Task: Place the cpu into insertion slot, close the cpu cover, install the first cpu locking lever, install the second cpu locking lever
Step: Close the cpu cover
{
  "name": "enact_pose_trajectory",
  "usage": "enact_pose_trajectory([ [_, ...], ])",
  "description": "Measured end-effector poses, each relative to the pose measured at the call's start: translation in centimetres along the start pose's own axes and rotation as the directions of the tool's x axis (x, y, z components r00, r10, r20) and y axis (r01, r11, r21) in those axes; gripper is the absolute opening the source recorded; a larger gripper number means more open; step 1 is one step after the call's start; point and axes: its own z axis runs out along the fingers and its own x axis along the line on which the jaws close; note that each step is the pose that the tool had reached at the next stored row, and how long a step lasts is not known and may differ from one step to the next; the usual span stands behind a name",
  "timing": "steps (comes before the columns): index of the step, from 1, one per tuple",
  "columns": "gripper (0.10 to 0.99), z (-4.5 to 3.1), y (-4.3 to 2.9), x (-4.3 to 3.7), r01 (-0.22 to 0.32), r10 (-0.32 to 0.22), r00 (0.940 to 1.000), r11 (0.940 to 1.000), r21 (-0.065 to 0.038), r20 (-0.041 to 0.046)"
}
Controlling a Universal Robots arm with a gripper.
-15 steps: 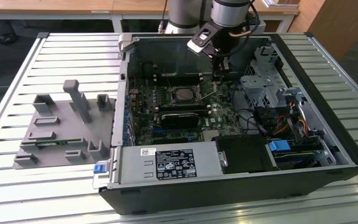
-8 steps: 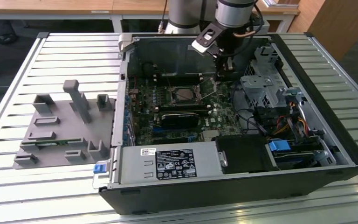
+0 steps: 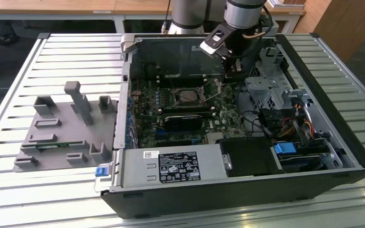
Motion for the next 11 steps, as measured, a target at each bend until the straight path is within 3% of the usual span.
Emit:
enact_pose_trajectory([
  [11, 0.106, 0.86, 0.16, -0.37, 0.000, 0.000, 1.0000, 1.0000, 0.002, 0.0001],
])
